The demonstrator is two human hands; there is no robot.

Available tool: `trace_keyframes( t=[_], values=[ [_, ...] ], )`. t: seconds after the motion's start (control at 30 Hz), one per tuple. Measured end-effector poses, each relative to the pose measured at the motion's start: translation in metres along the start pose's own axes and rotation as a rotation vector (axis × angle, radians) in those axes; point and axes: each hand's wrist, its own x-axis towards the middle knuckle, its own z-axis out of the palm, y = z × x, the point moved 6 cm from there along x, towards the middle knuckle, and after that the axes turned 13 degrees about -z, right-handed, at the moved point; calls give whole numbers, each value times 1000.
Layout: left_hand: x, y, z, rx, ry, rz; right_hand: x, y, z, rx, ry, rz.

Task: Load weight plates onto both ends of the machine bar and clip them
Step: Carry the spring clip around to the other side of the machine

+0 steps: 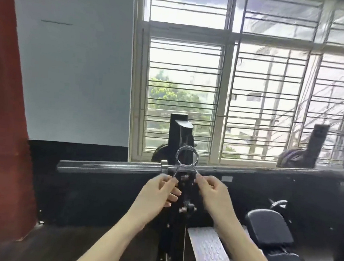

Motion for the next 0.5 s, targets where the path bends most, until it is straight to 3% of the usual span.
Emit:
trace_keyframes(
  t=[0.3, 0.5],
  values=[
    [245, 93, -20, -66, 21, 58, 266, 29, 34, -175, -6, -119],
    [371, 104, 3, -44, -48, 5, 382, 88, 48, -347, 52, -79]
  ],
)
